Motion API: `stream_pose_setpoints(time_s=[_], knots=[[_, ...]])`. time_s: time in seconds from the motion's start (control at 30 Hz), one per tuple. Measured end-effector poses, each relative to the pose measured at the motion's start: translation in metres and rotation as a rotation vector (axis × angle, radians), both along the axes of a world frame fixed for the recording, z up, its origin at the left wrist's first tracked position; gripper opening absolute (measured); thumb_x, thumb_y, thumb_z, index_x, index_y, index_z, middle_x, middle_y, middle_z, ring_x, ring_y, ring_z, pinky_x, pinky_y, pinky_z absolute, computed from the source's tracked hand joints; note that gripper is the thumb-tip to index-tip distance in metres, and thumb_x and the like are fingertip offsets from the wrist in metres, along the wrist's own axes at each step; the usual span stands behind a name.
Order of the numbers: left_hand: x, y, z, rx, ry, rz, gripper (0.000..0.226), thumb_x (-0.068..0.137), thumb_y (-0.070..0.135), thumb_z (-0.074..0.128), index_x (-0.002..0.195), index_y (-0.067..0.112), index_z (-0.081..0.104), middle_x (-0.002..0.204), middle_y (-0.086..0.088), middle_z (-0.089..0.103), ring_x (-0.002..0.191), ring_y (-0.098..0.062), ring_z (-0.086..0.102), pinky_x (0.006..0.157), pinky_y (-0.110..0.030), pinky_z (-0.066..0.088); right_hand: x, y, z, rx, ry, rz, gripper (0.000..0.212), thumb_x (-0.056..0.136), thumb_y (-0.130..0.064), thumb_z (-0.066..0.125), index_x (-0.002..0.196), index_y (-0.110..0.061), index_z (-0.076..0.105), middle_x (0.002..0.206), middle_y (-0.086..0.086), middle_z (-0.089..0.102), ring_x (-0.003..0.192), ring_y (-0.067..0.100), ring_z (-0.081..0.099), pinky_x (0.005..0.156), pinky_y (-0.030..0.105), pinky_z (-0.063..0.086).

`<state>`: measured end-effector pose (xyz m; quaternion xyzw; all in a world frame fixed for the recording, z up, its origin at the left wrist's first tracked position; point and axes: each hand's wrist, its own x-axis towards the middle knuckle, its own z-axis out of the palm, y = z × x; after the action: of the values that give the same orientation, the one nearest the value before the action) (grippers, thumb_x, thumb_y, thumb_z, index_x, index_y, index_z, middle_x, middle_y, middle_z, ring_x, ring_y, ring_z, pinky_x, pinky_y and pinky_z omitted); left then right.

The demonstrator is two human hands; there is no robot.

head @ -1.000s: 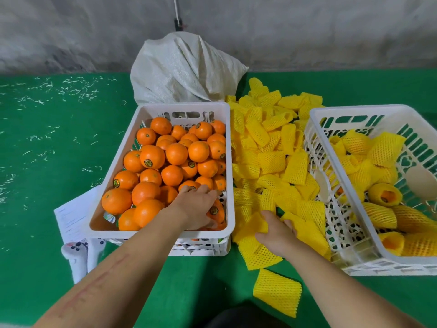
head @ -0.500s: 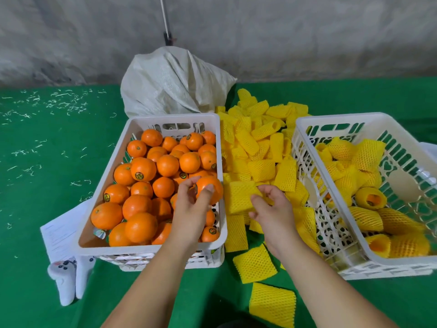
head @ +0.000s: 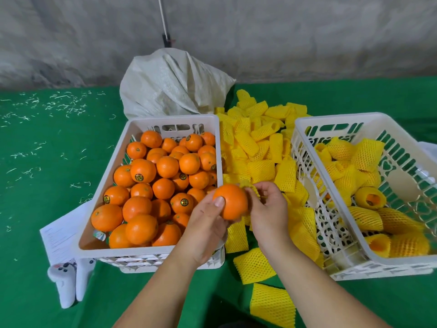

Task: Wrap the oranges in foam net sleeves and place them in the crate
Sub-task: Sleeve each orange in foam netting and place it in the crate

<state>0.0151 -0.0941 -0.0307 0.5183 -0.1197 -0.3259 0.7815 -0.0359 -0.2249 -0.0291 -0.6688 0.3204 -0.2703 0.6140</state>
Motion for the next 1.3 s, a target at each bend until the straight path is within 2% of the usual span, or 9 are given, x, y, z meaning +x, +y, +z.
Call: stream_pose_setpoints(time_s=[0.23, 0.47, 0.67, 0.77, 0.83, 0.97, 1.1, 1.2, 1.3], knots=[[-0.001, -0.004, 0.005, 0.023, -0.023, -0.091, 0.088, 0.067, 0.060, 0.092, 0.129, 0.003, 0.066, 0.127, -0.013, 0.072, 0.120, -0.024, 0.067, 0.101, -0.034, 0.054, 0.004, -0.014, 0.004, -0.075, 0.012, 0.114, 0.018, 0.094, -0.014, 0.074, 0.094, -0.031, 0.066, 0.101, -0.003, 0.071, 0.100, 0.019, 0.068, 0.087, 0.042, 0.058], [-0.006, -0.009, -0.002, 0.089, -0.186, 0.159, 0.071, 0.075, 0.032, 0.084, 0.132, 0.024, 0.043, 0.125, -0.012, 0.056, 0.110, -0.020, 0.063, 0.089, -0.029, 0.056, -0.016, -0.023, 0.015, -0.182, 0.000, 0.244, 0.020, 0.096, -0.013, 0.070, 0.096, -0.033, 0.069, 0.081, -0.022, 0.068, 0.075, 0.000, 0.063, 0.063, 0.016, 0.047], [-0.010, -0.007, -0.004, 0.281, -0.356, 0.290, 0.066, 0.076, 0.058, 0.079, 0.135, 0.050, 0.052, 0.141, -0.012, 0.052, 0.123, -0.028, 0.063, 0.102, -0.049, 0.057, -0.029, 0.000, 0.024, -0.466, -0.084, 0.310, 0.011, 0.095, -0.029, 0.071, 0.104, -0.033, 0.069, 0.100, -0.020, 0.066, 0.094, 0.006, 0.067, 0.075, 0.018, 0.053], [-0.004, -0.004, -0.006, 0.292, -0.290, 0.157, 0.067, 0.074, 0.070, 0.080, 0.130, 0.056, 0.047, 0.144, -0.017, 0.046, 0.128, -0.033, 0.059, 0.107, -0.060, 0.050, -0.025, 0.005, 0.024, -0.494, -0.108, 0.281, 0.013, 0.096, -0.023, 0.070, 0.109, -0.028, 0.069, 0.102, -0.019, 0.062, 0.095, 0.006, 0.064, 0.076, 0.021, 0.054], [0.001, -0.001, -0.007, 0.243, -0.240, -0.024, 0.066, 0.082, 0.054, 0.080, 0.134, 0.063, 0.041, 0.148, -0.014, 0.044, 0.129, -0.027, 0.058, 0.108, -0.051, 0.051, -0.020, 0.002, 0.027, -0.491, -0.101, 0.265, 0.014, 0.097, -0.018, 0.069, 0.109, -0.025, 0.069, 0.103, -0.018, 0.061, 0.094, 0.006, 0.064, 0.076, 0.024, 0.054], [0.002, -0.005, -0.016, 0.172, -0.333, -0.002, 0.070, 0.092, 0.032, 0.079, 0.148, 0.042, 0.040, 0.129, 0.002, 0.067, 0.121, -0.020, 0.067, 0.099, -0.035, 0.058, -0.019, -0.009, 0.036, -0.667, -0.059, 0.319, 0.014, 0.098, -0.017, 0.069, 0.112, -0.018, 0.071, 0.104, -0.010, 0.061, 0.088, 0.002, 0.057, 0.074, 0.019, 0.050], [-0.005, -0.012, -0.015, 0.149, -0.295, 0.288, 0.053, 0.085, 0.016, 0.083, 0.127, 0.030, 0.053, 0.113, -0.005, 0.072, 0.103, -0.021, 0.070, 0.086, -0.036, 0.059, -0.027, -0.004, 0.038, -0.974, -0.093, 0.448, 0.018, 0.095, -0.015, 0.070, 0.112, -0.015, 0.068, 0.107, -0.003, 0.061, 0.097, 0.012, 0.056, 0.081, 0.024, 0.049], [-0.005, -0.015, -0.006, 0.214, -0.242, 0.373, 0.040, 0.090, 0.013, 0.072, 0.121, 0.021, 0.049, 0.096, 0.001, 0.068, 0.085, -0.009, 0.066, 0.073, -0.027, 0.055, -0.025, -0.001, 0.030, -0.918, -0.086, 0.398, 0.026, 0.094, -0.009, 0.070, 0.120, -0.012, 0.067, 0.116, 0.002, 0.058, 0.107, 0.021, 0.058, 0.088, 0.029, 0.051], [-0.007, -0.013, 0.002, 0.114, -0.175, 0.264, 0.029, 0.106, 0.008, 0.053, 0.131, 0.018, 0.042, 0.088, 0.011, 0.065, 0.077, 0.001, 0.064, 0.066, -0.019, 0.054, -0.022, -0.002, 0.022, -0.741, -0.008, 0.375, 0.035, 0.098, -0.011, 0.064, 0.133, -0.016, 0.060, 0.125, -0.003, 0.054, 0.110, 0.009, 0.055, 0.088, 0.020, 0.049]])
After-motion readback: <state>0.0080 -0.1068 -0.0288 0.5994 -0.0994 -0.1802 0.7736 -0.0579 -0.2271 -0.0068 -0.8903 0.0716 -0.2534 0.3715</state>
